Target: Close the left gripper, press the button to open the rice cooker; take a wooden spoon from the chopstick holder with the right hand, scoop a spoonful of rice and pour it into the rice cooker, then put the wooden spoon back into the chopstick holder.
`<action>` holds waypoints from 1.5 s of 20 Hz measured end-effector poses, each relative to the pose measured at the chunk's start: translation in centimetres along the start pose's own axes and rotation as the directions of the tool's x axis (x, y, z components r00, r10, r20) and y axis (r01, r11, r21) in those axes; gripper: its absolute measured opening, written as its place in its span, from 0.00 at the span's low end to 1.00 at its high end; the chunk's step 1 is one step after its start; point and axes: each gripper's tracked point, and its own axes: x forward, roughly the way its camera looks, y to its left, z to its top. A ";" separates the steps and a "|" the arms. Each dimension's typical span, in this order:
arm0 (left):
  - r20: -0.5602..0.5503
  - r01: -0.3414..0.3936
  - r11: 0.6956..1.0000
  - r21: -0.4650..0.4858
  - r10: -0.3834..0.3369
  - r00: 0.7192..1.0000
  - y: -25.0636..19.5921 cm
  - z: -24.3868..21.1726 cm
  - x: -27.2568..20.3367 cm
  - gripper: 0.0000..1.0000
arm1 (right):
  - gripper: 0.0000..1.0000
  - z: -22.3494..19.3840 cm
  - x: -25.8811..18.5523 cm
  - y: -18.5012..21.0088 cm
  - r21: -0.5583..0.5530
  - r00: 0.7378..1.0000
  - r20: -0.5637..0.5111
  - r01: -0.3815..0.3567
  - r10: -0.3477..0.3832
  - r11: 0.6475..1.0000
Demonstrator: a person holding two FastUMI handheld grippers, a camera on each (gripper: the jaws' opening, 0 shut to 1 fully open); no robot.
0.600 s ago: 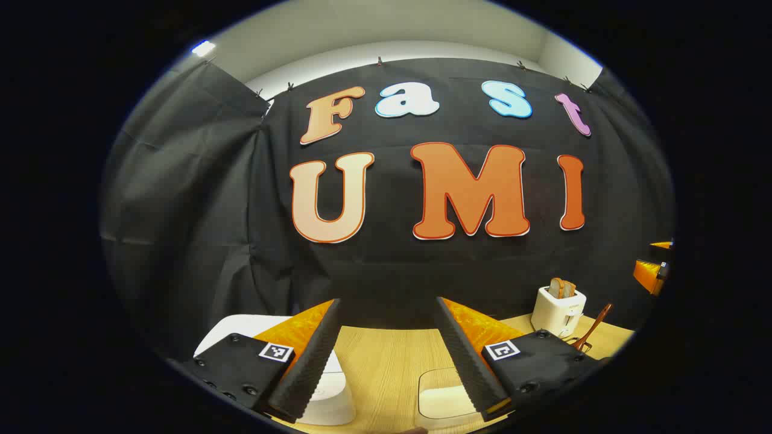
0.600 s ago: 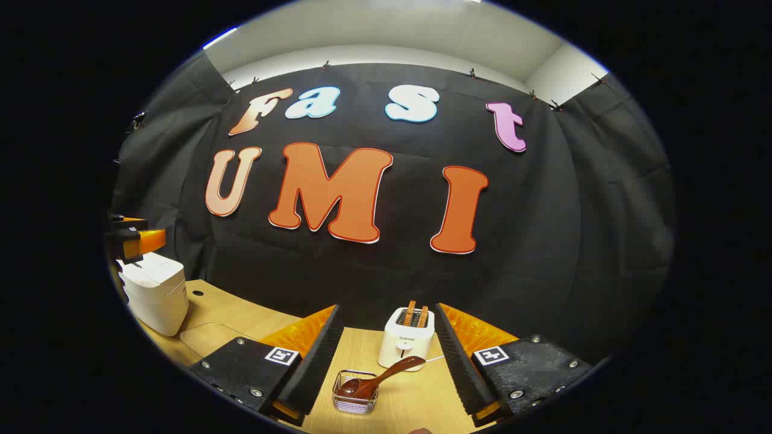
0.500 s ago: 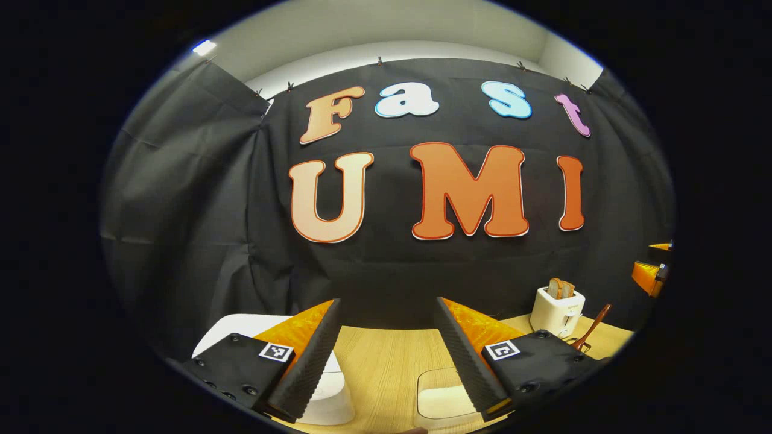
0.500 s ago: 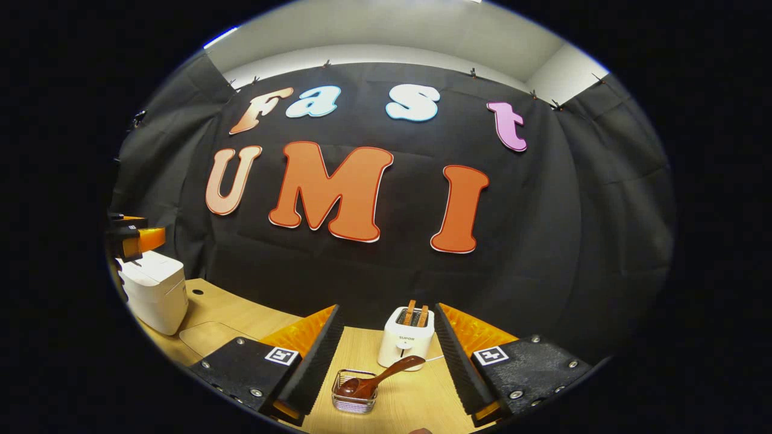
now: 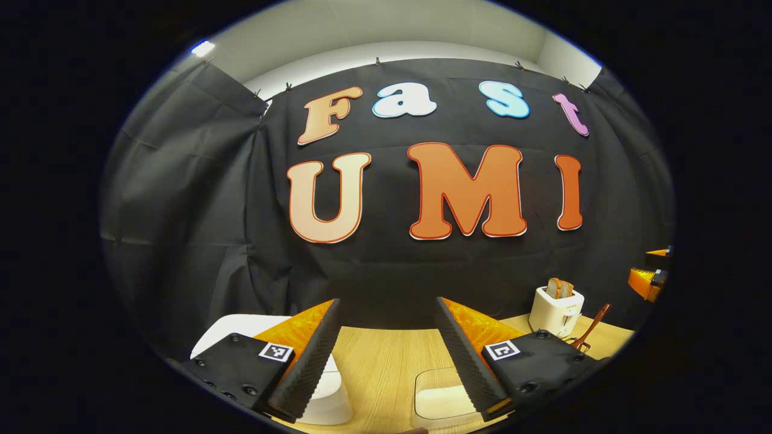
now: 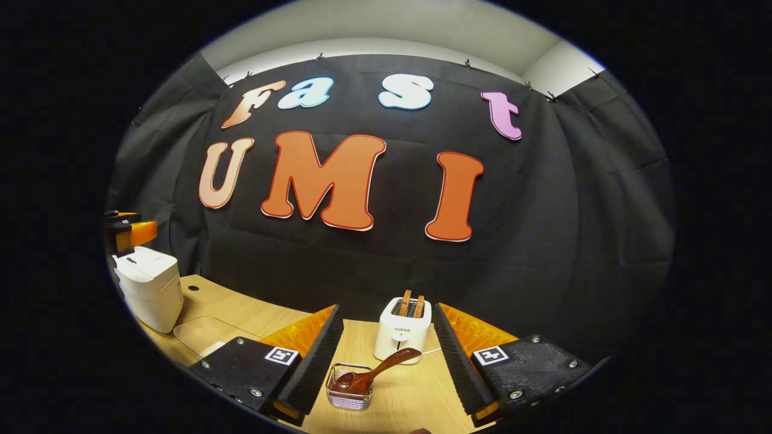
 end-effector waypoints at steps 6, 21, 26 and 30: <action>-0.006 0.007 1.000 0.000 -0.007 1.000 -0.2 -0.4 0.1 0.99 | 0.90 -0.7 0.5 -0.1 0.000 1.000 -0.016 0.011 -0.011 1.000; -0.045 0.011 1.000 0.009 -0.011 0.999 -0.6 -2.0 0.2 0.99 | 0.90 -7.1 3.0 -1.7 0.071 0.985 -0.169 0.053 -0.041 0.996; -0.053 0.020 1.000 0.013 -0.019 0.998 -1.1 -2.2 0.0 1.00 | 0.90 -9.4 4.0 -1.9 0.096 0.974 -0.223 0.056 -0.034 0.994; -0.065 0.021 1.000 0.019 -0.020 0.998 -1.3 -2.5 0.0 0.99 | 0.90 -10.6 4.8 -1.6 0.110 0.968 -0.250 0.052 -0.023 0.993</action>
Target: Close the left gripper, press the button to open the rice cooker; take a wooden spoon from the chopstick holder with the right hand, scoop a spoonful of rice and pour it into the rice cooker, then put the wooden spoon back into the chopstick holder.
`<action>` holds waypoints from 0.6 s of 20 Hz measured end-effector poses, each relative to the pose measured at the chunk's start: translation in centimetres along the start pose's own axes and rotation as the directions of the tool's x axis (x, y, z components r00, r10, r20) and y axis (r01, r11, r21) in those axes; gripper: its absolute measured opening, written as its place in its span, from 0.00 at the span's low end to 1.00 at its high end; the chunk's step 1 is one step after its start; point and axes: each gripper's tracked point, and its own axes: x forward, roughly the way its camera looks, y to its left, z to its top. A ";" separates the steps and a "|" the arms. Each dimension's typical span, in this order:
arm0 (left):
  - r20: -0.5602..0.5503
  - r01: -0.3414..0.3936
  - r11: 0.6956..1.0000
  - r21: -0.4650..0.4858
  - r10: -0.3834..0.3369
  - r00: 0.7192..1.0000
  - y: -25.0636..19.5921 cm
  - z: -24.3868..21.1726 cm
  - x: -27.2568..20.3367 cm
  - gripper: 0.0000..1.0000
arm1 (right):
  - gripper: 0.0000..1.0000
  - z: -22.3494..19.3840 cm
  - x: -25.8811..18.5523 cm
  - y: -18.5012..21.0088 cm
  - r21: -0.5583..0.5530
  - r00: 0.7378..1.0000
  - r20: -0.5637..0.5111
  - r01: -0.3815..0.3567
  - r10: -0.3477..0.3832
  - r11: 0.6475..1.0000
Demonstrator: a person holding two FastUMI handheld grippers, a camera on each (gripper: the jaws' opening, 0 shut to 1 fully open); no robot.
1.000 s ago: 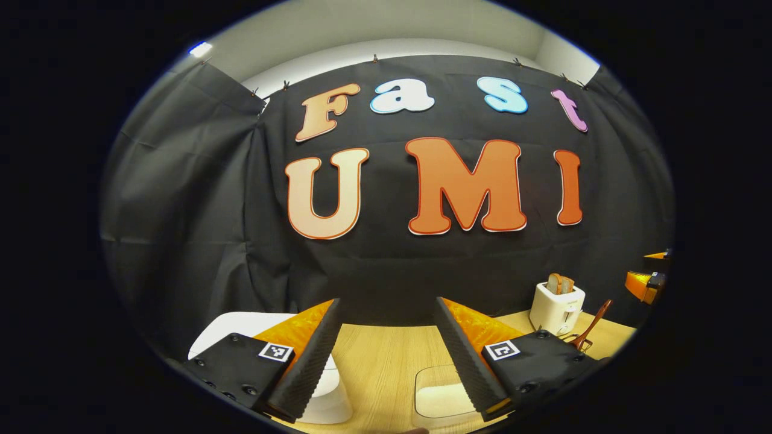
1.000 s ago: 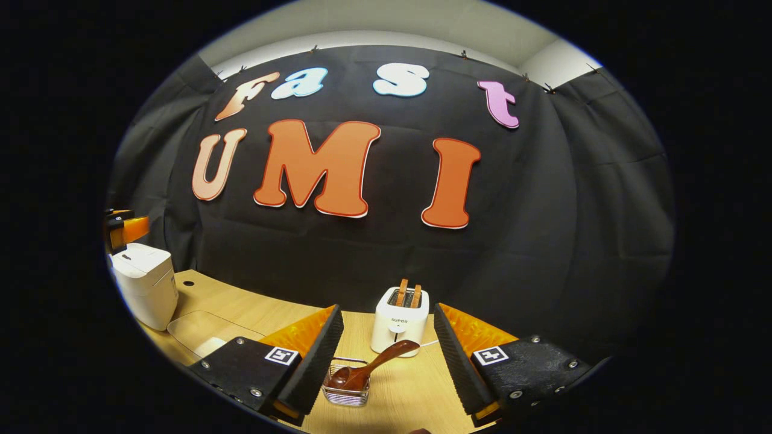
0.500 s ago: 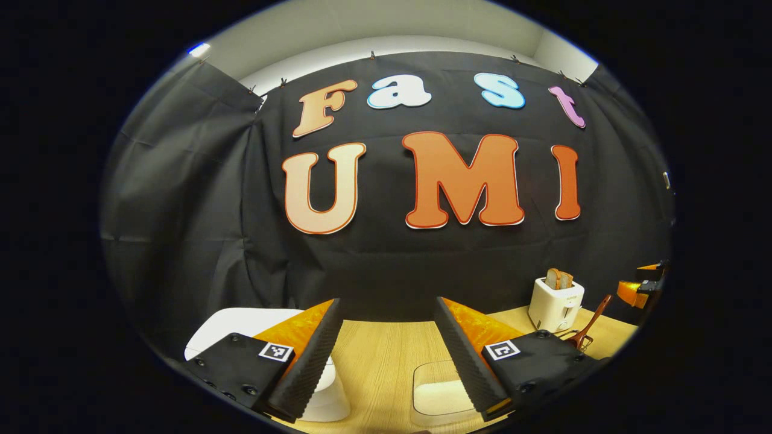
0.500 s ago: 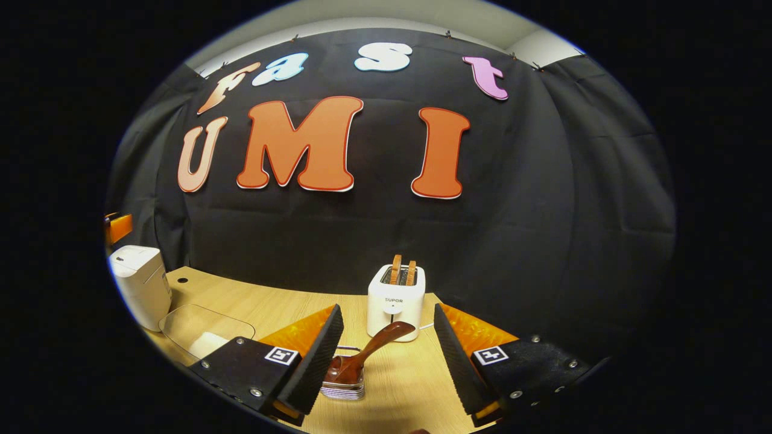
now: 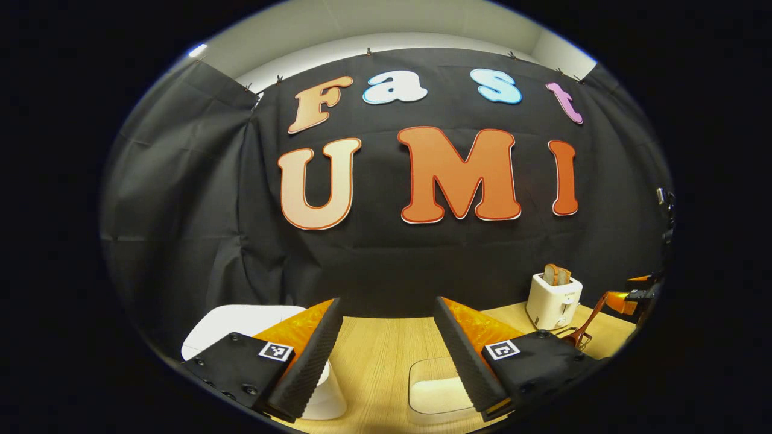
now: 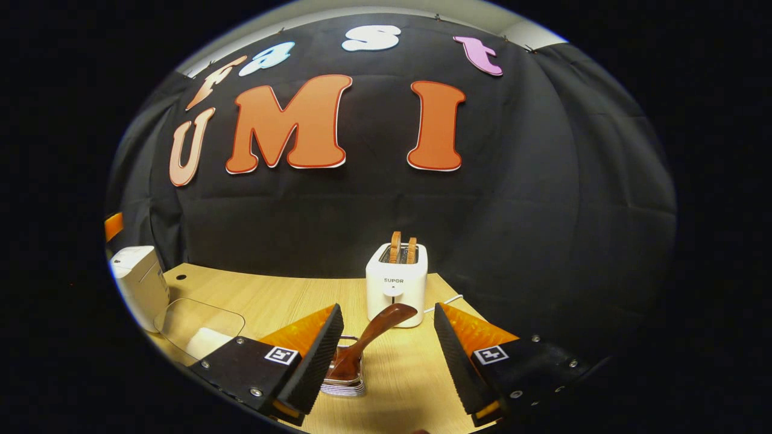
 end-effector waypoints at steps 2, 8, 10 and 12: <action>-0.010 -0.012 1.000 0.007 0.012 1.000 0.4 -0.3 0.1 1.00 | 0.90 -0.5 0.3 0.1 0.001 1.000 -0.016 -0.001 0.001 1.000; -0.002 -0.169 0.984 0.062 0.169 0.986 5.3 -0.1 -0.1 0.32 | 0.90 -0.2 0.4 0.2 -0.004 1.000 0.001 -0.004 0.004 1.000; -0.016 -0.233 0.969 0.083 0.235 0.972 7.3 -0.4 -0.2 0.10 | 0.90 0.0 0.4 0.2 -0.005 1.000 0.002 -0.003 0.003 1.000; -0.048 -0.241 0.969 0.062 0.244 0.969 8.3 -0.6 -0.2 0.04 | 0.90 0.1 0.4 0.2 -0.003 1.000 0.004 0.000 0.000 1.000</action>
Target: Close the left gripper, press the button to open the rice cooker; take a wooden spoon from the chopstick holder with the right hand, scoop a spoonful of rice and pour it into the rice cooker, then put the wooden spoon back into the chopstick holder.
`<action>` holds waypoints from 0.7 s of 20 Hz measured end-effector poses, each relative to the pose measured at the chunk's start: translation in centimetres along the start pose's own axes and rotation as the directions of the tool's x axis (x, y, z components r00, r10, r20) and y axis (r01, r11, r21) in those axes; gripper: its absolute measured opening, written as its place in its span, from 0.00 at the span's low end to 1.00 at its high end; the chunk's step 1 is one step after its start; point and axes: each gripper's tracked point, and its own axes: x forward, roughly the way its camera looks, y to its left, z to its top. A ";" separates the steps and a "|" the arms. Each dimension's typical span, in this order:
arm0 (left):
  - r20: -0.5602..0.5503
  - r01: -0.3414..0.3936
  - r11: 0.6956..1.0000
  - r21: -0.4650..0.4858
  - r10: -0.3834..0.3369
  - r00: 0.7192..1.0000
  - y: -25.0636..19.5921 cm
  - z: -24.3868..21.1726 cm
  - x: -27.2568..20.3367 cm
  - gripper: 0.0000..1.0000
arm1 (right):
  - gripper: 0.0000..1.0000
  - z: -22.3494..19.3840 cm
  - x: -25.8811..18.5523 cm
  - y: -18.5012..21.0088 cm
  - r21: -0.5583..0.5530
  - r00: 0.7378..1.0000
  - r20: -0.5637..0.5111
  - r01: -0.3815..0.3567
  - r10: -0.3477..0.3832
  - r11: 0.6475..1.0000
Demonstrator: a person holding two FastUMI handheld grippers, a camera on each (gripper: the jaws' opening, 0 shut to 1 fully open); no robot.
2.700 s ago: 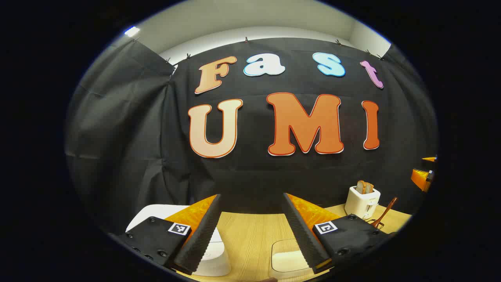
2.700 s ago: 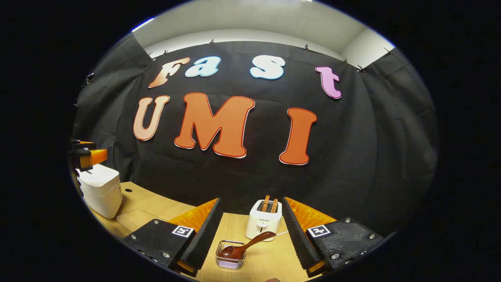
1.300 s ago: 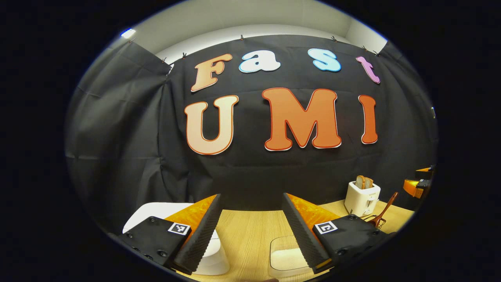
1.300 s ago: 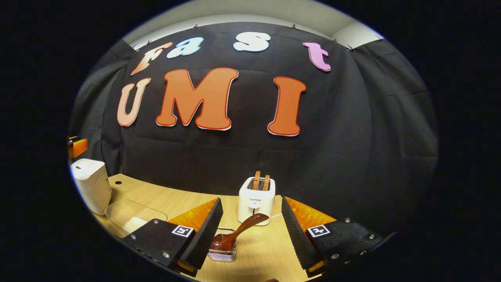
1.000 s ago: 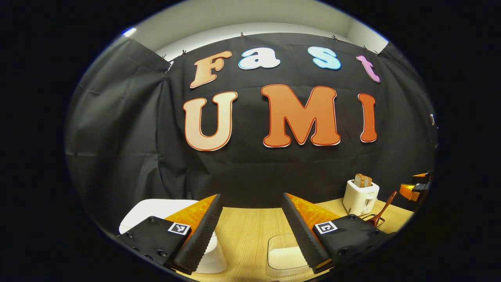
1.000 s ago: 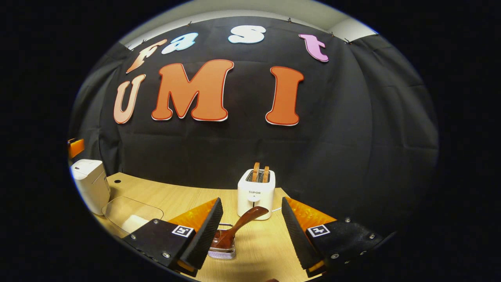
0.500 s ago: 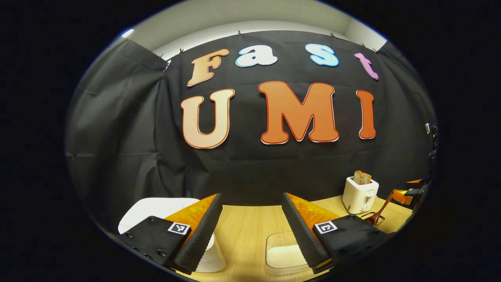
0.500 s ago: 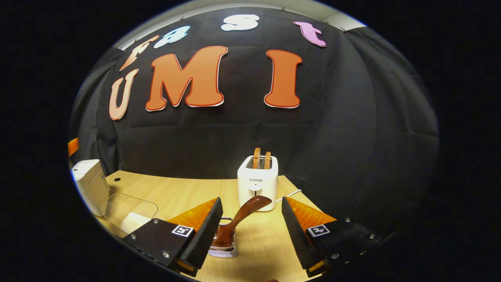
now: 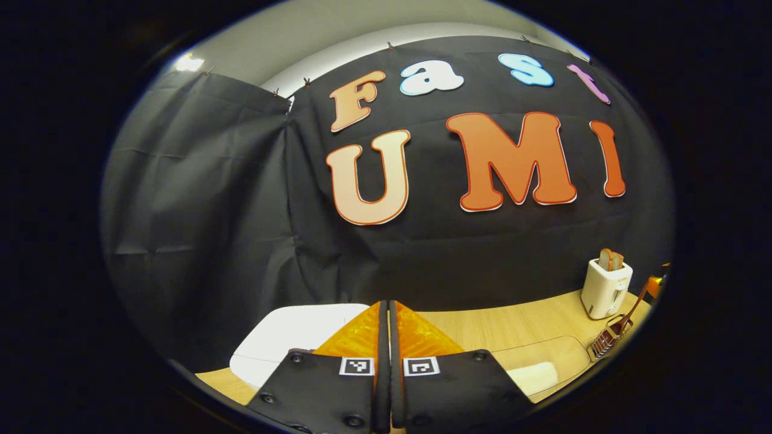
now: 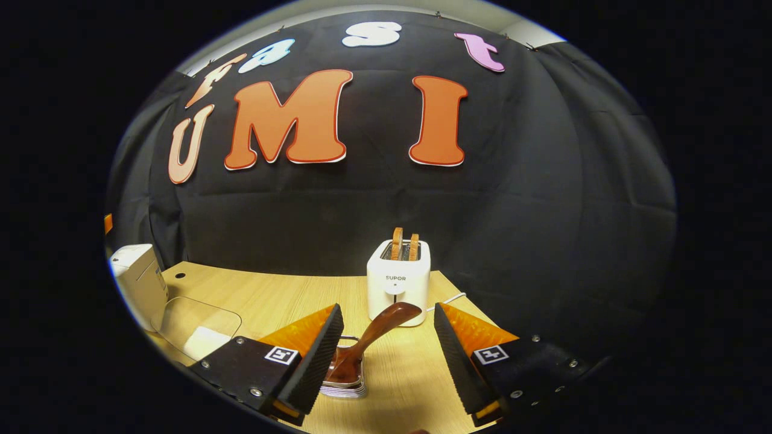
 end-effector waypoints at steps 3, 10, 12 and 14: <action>-0.032 -0.078 0.996 -0.036 0.077 0.997 4.4 0.5 1.5 0.04 | 0.90 0.2 -0.2 -0.2 -0.008 1.000 0.006 0.001 -0.001 1.000; -0.239 -0.131 0.987 -0.095 0.105 0.965 11.1 -2.4 3.3 0.04 | 0.90 0.9 -0.7 -1.1 0.003 1.000 0.024 0.018 -0.018 1.000; -0.295 -0.119 0.986 -0.116 0.080 0.952 11.4 -3.3 3.5 0.04 | 0.90 0.9 -0.7 -1.1 0.002 0.999 0.025 0.021 -0.021 1.000; -0.347 -0.099 0.986 -0.131 0.048 0.936 11.2 -4.5 3.8 0.04 | 0.90 0.8 -0.8 -1.1 0.000 0.999 0.026 0.022 -0.022 1.000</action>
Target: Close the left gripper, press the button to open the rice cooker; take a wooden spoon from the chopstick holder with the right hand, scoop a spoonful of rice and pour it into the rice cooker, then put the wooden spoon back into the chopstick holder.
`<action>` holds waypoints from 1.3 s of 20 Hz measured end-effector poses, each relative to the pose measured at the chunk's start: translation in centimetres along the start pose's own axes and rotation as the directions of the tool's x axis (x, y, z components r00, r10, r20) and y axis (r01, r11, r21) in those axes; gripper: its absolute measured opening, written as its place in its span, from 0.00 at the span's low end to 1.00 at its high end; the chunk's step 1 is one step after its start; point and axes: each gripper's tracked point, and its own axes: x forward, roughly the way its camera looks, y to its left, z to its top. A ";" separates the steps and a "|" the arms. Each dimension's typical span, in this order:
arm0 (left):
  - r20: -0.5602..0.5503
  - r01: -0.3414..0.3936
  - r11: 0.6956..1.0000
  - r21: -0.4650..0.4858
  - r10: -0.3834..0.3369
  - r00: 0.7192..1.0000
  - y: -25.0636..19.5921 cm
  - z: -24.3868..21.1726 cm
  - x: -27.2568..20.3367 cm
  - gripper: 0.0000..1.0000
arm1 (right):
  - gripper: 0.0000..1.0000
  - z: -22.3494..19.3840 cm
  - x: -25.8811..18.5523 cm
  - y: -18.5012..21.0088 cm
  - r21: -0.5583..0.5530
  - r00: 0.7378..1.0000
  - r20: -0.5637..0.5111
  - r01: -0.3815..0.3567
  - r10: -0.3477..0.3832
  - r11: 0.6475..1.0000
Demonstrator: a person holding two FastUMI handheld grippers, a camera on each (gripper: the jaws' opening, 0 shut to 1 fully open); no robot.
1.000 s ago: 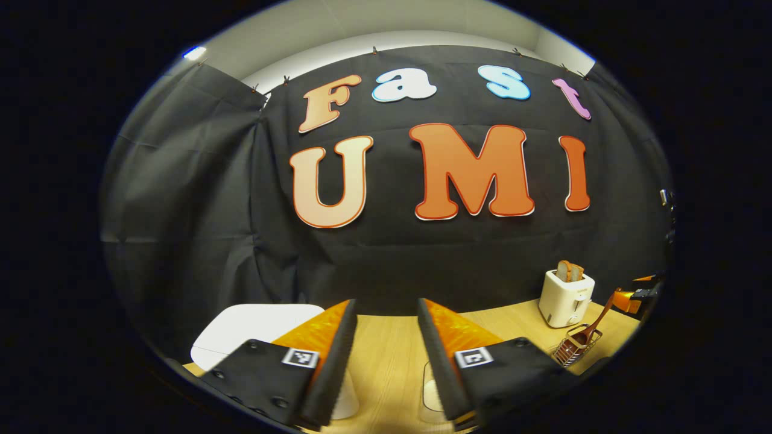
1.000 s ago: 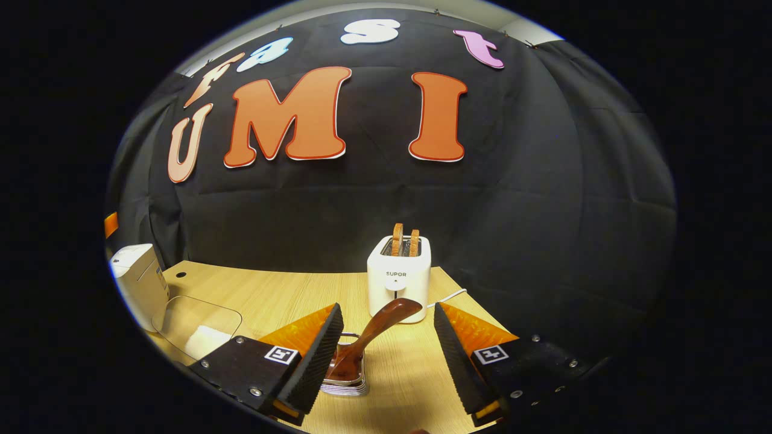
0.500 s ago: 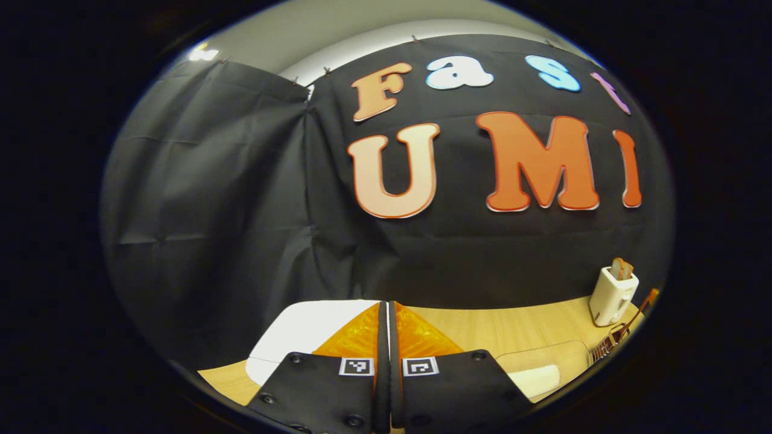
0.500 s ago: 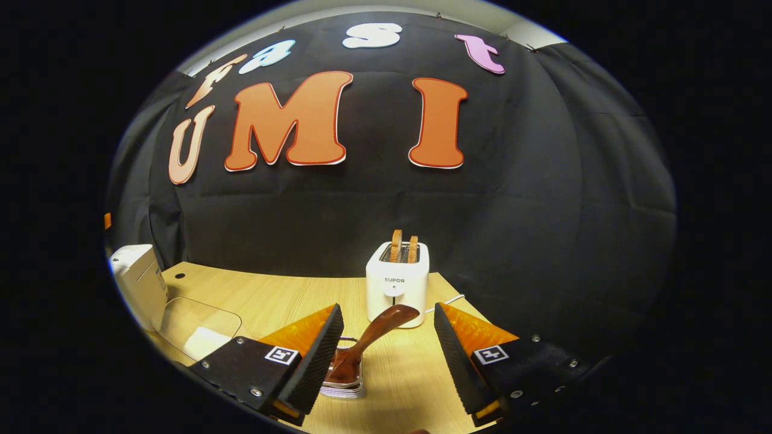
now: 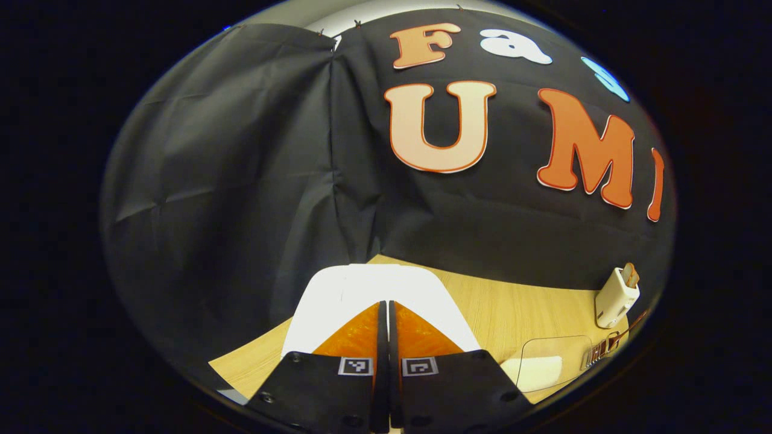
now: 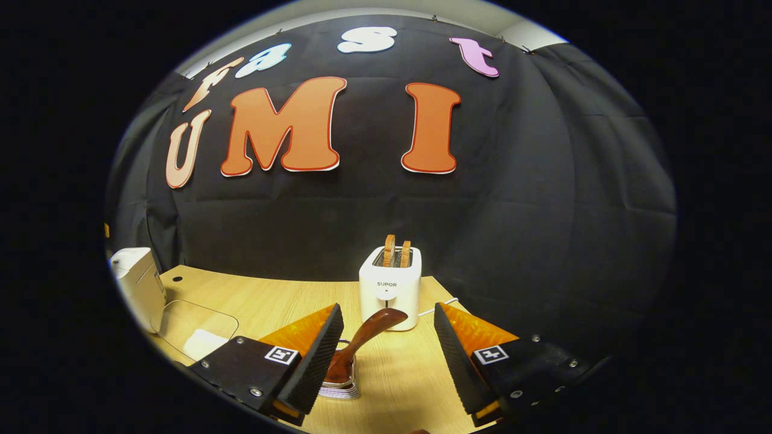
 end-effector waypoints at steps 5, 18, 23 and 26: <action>-0.126 0.051 0.999 -0.017 -0.053 0.991 -0.3 -3.3 1.2 0.04 | 0.90 -0.8 0.1 0.0 0.018 1.000 -0.006 -0.009 0.009 1.000; -0.218 0.033 0.999 -0.030 -0.039 0.975 0.2 -6.4 3.2 0.02 | 0.90 -2.1 1.1 0.5 0.027 0.999 -0.044 -0.019 0.020 0.999; -0.124 -0.001 1.000 0.023 0.003 0.992 0.2 -3.5 2.1 0.04 | 0.87 -2.4 1.6 0.1 0.020 0.999 -0.043 -0.018 0.018 1.000; -0.003 -0.042 0.995 0.095 0.043 0.999 -0.1 0.5 1.3 0.04 | 0.87 -2.9 1.8 -0.2 0.036 0.998 -0.065 -0.012 0.014 0.999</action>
